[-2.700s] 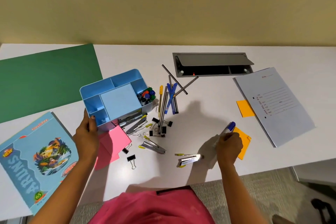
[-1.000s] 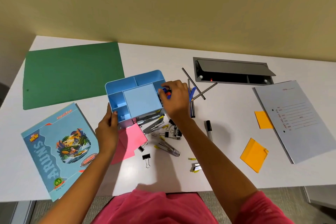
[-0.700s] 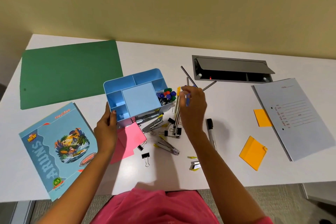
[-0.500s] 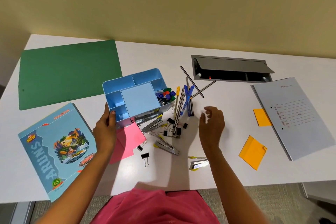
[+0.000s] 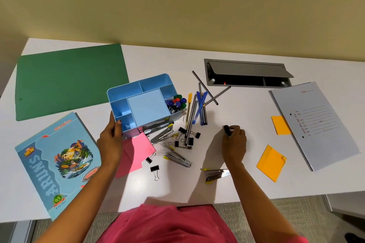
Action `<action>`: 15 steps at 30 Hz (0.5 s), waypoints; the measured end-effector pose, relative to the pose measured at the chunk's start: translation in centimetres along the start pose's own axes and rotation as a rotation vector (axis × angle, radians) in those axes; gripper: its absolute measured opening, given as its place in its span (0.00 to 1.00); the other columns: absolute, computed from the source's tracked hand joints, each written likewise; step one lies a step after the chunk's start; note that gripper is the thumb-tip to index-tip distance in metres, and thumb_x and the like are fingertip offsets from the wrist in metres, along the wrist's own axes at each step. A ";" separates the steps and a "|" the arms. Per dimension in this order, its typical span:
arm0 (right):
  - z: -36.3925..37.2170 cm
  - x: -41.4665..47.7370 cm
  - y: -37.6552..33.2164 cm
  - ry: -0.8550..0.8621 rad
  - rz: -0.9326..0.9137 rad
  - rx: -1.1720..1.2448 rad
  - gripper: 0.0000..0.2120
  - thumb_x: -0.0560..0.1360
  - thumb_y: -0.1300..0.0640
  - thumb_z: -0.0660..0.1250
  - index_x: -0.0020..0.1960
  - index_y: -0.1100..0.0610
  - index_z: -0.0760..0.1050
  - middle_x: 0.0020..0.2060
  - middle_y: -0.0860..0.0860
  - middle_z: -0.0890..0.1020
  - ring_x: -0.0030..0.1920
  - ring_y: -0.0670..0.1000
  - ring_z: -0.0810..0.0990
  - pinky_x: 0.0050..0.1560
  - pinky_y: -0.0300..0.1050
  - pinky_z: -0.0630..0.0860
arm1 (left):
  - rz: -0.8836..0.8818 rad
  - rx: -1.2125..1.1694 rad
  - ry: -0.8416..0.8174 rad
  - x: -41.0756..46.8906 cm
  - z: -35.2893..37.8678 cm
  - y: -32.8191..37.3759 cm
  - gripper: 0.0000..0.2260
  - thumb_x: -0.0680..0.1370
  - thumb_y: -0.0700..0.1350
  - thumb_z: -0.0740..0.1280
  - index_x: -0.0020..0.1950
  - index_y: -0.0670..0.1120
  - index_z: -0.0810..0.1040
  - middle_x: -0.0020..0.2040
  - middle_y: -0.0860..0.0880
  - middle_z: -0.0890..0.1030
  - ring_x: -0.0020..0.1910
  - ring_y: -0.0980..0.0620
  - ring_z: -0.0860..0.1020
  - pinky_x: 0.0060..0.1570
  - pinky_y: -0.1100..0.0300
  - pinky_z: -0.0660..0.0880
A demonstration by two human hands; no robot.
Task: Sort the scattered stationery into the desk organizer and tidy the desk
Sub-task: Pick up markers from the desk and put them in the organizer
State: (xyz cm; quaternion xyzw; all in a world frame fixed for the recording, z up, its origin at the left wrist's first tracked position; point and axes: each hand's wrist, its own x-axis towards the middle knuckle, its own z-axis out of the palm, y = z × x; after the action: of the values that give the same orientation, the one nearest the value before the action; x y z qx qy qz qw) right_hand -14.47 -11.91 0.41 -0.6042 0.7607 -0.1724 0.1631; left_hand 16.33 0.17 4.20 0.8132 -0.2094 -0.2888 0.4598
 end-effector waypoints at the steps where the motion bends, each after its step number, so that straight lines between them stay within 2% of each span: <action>1: 0.0 0.1 -0.3 0.006 -0.012 0.016 0.14 0.75 0.64 0.65 0.60 0.59 0.71 0.54 0.58 0.76 0.52 0.59 0.76 0.47 0.53 0.76 | 0.003 0.002 0.000 0.0 0.0 0.0 0.19 0.83 0.51 0.56 0.74 0.54 0.65 0.62 0.43 0.79 0.55 0.41 0.80 0.53 0.44 0.75; 5: -1.1 0.0 -3.2 0.102 -0.138 0.139 0.15 0.75 0.63 0.67 0.61 0.59 0.70 0.53 0.57 0.77 0.50 0.57 0.79 0.44 0.46 0.77 | 0.011 0.005 0.009 -0.1 0.0 0.2 0.19 0.83 0.50 0.56 0.74 0.52 0.65 0.63 0.42 0.78 0.56 0.41 0.79 0.53 0.42 0.74; 8: -2.9 -0.3 -6.6 0.228 -0.260 0.333 0.17 0.76 0.66 0.66 0.63 0.61 0.70 0.55 0.59 0.76 0.50 0.53 0.79 0.50 0.42 0.79 | 0.011 0.007 0.018 -0.1 0.1 0.1 0.19 0.83 0.51 0.56 0.74 0.53 0.66 0.61 0.42 0.79 0.54 0.40 0.80 0.52 0.43 0.75; 10: -4.5 -0.6 -9.3 0.325 -0.320 0.491 0.17 0.77 0.67 0.64 0.65 0.63 0.68 0.57 0.60 0.77 0.51 0.46 0.78 0.53 0.33 0.76 | 0.001 0.005 0.020 0.0 0.2 0.1 0.19 0.83 0.50 0.56 0.74 0.53 0.66 0.62 0.42 0.79 0.55 0.40 0.80 0.54 0.42 0.76; 12: -5.9 -0.9 -12.0 0.412 -0.388 0.604 0.16 0.77 0.66 0.64 0.64 0.66 0.68 0.57 0.61 0.78 0.51 0.46 0.79 0.51 0.26 0.74 | -0.001 0.002 0.023 0.0 0.2 0.0 0.19 0.83 0.51 0.56 0.74 0.53 0.66 0.62 0.42 0.79 0.55 0.40 0.80 0.55 0.41 0.76; 15: -7.2 -1.4 -15.2 0.427 -0.504 0.723 0.16 0.78 0.63 0.64 0.64 0.65 0.68 0.55 0.62 0.79 0.51 0.52 0.82 0.50 0.34 0.79 | -0.001 -0.003 0.025 0.0 0.2 -0.2 0.19 0.83 0.51 0.56 0.74 0.54 0.66 0.61 0.43 0.80 0.53 0.42 0.80 0.54 0.40 0.75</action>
State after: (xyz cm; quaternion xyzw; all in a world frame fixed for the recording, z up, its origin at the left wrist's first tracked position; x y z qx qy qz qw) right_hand -4.33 -13.24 13.84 -0.6253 0.4987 -0.5796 0.1559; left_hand 16.22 0.14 3.99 0.8160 -0.2029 -0.2792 0.4637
